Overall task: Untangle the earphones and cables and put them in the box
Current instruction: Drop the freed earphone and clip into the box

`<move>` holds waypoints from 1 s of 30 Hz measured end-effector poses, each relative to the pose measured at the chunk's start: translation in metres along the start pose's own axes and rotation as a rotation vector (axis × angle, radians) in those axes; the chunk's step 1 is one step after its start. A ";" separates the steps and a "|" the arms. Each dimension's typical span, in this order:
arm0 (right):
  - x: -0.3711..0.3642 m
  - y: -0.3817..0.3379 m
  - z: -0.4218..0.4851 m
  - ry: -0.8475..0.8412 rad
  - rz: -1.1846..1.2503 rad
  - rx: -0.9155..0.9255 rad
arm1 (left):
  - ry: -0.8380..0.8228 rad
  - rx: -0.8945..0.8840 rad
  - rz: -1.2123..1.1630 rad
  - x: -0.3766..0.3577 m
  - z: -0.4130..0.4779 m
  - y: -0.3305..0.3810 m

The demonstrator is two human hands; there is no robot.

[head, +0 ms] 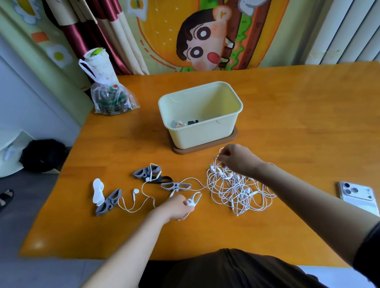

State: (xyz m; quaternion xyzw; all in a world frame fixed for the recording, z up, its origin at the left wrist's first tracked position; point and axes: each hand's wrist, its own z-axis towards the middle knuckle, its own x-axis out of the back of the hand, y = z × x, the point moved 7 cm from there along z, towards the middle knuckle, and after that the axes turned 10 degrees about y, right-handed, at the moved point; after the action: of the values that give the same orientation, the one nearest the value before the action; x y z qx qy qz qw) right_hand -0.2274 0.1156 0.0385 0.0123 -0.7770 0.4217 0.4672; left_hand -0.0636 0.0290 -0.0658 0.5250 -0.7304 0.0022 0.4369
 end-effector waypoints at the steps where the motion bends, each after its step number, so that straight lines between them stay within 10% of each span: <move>1: 0.001 -0.003 0.001 0.004 0.009 0.003 | -0.004 0.003 -0.084 0.002 -0.001 0.007; 12: 0.010 -0.029 -0.009 0.132 0.025 0.178 | -0.013 -0.082 -0.955 0.019 -0.031 0.097; 30: 0.005 -0.020 -0.025 0.177 0.102 0.170 | 0.117 -0.084 -1.006 0.031 -0.031 0.098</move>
State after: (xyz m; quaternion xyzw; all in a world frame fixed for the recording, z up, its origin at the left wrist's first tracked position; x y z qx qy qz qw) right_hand -0.2044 0.1213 0.0604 -0.0249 -0.6939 0.5085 0.5092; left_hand -0.1212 0.0639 0.0179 0.7928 -0.3610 -0.2084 0.4446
